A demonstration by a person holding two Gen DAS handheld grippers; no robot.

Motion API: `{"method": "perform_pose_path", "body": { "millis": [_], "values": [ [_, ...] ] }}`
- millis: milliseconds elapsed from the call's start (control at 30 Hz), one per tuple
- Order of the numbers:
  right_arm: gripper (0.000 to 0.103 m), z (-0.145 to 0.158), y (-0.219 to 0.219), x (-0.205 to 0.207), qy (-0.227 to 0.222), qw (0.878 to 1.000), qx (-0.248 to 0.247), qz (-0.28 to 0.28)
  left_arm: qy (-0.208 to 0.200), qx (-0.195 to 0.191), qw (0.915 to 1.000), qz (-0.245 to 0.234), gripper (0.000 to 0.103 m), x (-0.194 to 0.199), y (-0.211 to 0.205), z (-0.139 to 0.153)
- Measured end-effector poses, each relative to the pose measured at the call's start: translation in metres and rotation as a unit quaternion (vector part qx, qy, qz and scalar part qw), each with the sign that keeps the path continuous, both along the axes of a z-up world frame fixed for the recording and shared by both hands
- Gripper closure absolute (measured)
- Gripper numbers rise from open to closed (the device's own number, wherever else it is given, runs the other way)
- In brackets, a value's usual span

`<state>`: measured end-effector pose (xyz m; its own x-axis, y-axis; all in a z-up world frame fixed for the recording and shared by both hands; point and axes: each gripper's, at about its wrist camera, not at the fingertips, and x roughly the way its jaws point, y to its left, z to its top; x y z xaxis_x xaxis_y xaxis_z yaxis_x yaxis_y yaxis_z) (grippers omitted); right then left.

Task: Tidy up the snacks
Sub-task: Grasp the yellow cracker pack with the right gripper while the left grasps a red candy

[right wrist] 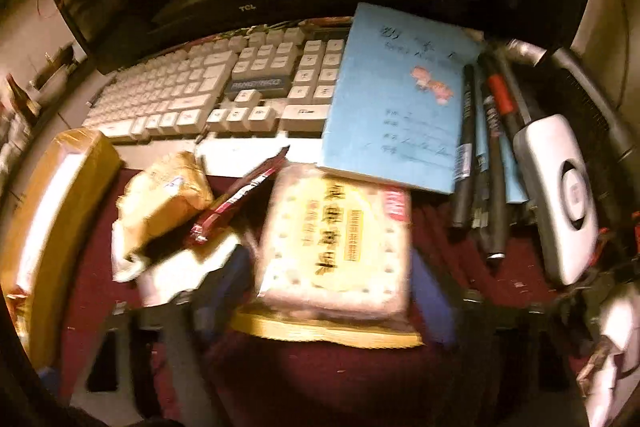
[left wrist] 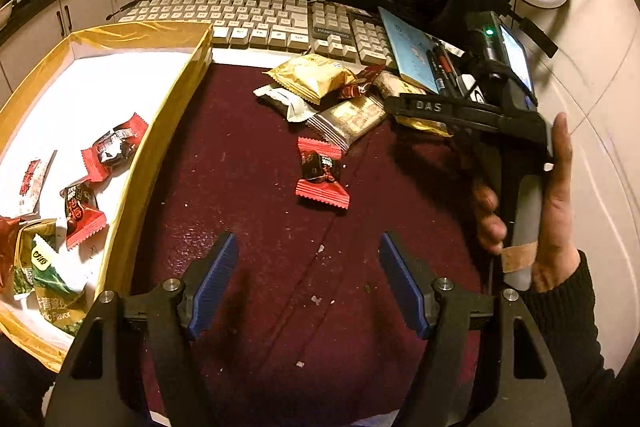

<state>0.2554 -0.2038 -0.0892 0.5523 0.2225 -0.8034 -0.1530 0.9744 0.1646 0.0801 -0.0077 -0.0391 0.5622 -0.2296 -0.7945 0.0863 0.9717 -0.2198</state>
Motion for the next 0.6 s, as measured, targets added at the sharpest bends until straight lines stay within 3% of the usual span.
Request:
{"method": "perform_pose_path", "body": {
  "millis": [133, 267, 433, 600],
  "values": [
    [0.033, 0.003, -0.008, -0.014, 0.012, 1.0, 0.016, -0.003, 0.0, 0.002, 1.0, 0.001, 0.031, 0.0, 0.002, -0.001],
    [0.033, 0.005, -0.017, -0.052, 0.014, 0.997, 0.077, 0.009, 0.001, -0.002, 1.0, 0.002, 0.031, 0.001, 0.003, -0.002],
    [0.032, 0.003, -0.027, -0.092, -0.007, 0.992, 0.126, 0.001, 0.006, 0.007, 0.9999, -0.008, 0.031, 0.005, -0.004, -0.006],
    [0.032, 0.007, -0.042, -0.106, -0.042, 0.988, 0.15, -0.017, 0.009, 0.013, 0.9998, -0.01, 0.031, 0.009, -0.01, -0.008]
  ]
}}
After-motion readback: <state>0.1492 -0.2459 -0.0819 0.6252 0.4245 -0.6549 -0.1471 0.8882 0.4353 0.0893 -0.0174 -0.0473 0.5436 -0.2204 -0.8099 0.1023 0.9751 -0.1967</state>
